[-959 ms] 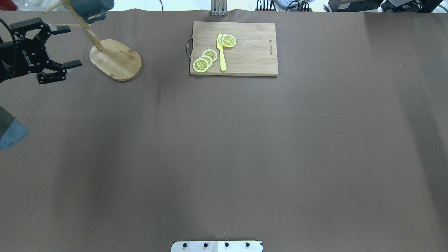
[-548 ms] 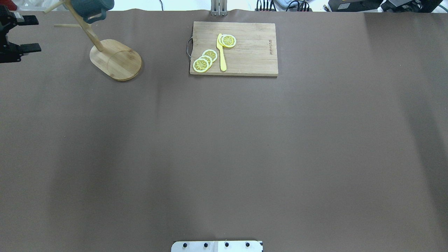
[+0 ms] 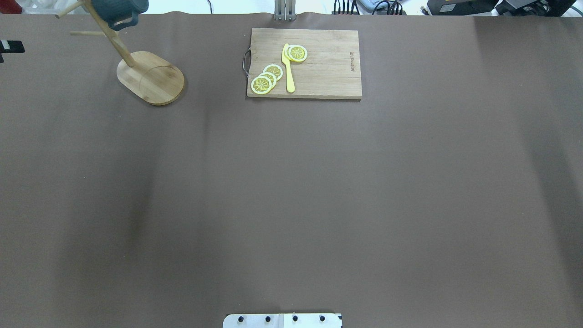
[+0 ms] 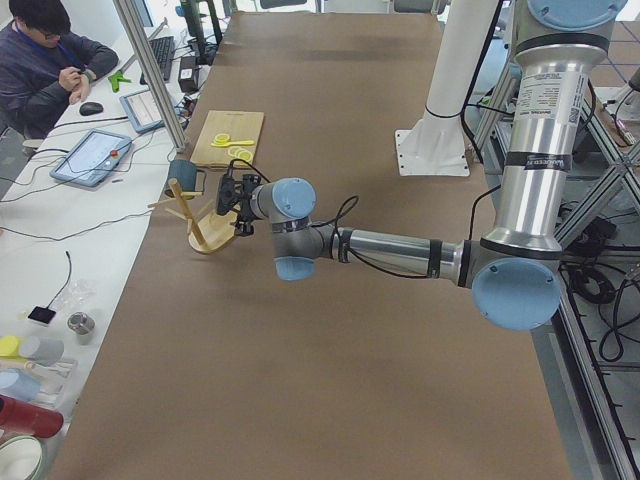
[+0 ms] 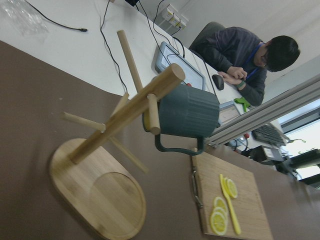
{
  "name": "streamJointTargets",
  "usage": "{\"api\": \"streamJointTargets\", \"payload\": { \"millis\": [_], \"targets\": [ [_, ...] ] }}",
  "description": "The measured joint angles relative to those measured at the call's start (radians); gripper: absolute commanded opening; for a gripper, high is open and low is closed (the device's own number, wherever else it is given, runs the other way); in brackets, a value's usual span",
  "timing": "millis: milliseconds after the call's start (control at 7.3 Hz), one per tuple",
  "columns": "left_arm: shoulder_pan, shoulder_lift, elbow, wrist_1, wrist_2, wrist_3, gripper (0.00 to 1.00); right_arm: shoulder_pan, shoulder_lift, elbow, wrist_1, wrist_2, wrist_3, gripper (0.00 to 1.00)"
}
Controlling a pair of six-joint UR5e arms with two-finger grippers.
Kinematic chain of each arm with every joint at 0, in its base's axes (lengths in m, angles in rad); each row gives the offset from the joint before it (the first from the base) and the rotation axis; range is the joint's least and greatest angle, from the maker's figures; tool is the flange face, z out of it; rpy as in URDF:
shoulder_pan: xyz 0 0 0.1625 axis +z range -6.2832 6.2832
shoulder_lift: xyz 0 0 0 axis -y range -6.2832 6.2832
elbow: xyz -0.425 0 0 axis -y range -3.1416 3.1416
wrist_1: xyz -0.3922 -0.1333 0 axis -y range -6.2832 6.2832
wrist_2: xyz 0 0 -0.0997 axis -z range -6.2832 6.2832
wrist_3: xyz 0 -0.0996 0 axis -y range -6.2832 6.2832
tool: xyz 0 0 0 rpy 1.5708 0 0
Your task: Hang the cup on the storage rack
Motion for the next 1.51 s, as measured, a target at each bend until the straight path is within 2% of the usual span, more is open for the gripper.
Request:
{"api": "streamJointTargets", "payload": {
  "millis": [274,548,685,1232,1506],
  "targets": [
    [-0.037,0.042,-0.066,0.274,-0.011,0.336,0.99,0.000,0.002,-0.001,0.000,0.000,0.000,1.00],
    [-0.079,0.070,-0.165,0.654,-0.020,0.684,0.99,0.000,0.003,-0.001,0.000,0.000,-0.001,1.00],
    [-0.096,0.075,-0.184,0.800,-0.019,0.819,0.99,0.000,0.003,-0.001,0.000,0.000,-0.001,1.00],
    [-0.140,0.066,-0.203,1.226,-0.018,1.133,0.99,0.000,-0.001,-0.002,0.000,0.000,-0.002,1.00],
    [-0.172,0.105,-0.202,1.297,-0.023,1.200,0.99,0.000,-0.006,-0.002,0.000,0.000,-0.005,1.00]
  ]
}}
